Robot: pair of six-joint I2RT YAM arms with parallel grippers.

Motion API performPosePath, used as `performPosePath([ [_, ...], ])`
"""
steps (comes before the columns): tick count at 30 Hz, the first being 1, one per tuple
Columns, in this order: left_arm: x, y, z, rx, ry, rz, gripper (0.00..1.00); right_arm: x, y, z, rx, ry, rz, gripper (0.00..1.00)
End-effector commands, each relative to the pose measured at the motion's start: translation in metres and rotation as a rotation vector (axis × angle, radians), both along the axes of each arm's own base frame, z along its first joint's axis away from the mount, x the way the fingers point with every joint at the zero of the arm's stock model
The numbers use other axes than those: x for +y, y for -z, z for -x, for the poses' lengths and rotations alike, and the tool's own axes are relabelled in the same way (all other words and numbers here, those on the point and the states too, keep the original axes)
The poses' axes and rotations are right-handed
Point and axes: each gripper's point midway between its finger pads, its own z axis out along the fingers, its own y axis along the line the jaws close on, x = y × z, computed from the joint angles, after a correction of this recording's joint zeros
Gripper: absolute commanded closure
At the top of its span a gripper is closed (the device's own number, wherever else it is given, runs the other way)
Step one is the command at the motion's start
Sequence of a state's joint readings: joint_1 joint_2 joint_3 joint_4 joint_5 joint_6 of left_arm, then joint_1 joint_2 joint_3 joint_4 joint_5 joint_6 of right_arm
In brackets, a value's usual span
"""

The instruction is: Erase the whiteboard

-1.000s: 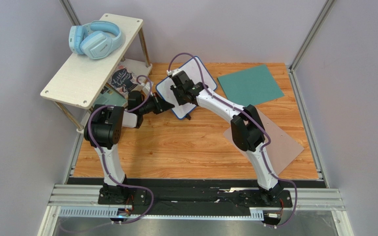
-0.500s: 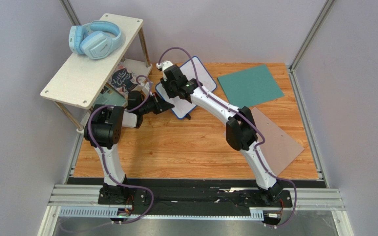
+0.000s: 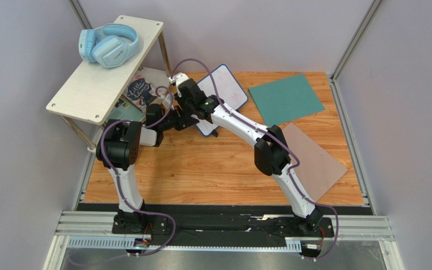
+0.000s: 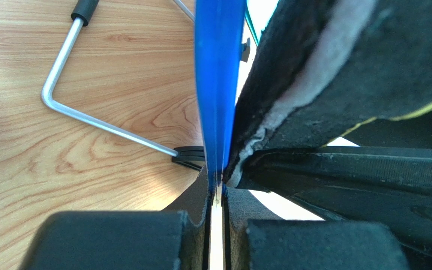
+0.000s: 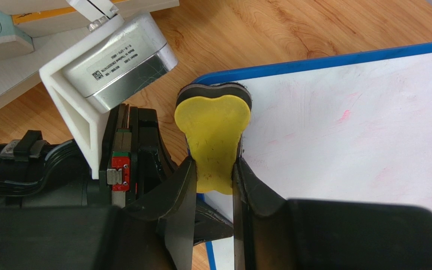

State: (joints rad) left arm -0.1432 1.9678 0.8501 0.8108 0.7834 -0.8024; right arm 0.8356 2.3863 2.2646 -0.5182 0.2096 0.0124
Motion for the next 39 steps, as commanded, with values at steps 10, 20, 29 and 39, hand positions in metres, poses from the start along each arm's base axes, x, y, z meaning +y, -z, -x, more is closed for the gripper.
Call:
performPosePath([
  [10, -0.015, 0.002, 0.016, -0.016, 0.098, 0.003, 1.0, -0.047, 0.065, 0.005, 0.067, 0.07, 0.159, 1.0],
  [20, -0.015, 0.001, 0.016, -0.02, 0.1, 0.003, 1.0, -0.09, 0.084, -0.022, 0.097, 0.232, 0.163, 1.0],
  [29, -0.016, 0.001, 0.017, -0.02, 0.103, 0.003, 1.0, -0.136, 0.073, -0.082, 0.104, 0.356, 0.08, 1.0],
  [39, -0.016, 0.001, 0.017, -0.02, 0.105, 0.004, 1.0, -0.183, 0.051, -0.134, 0.105, 0.464, -0.077, 1.0],
])
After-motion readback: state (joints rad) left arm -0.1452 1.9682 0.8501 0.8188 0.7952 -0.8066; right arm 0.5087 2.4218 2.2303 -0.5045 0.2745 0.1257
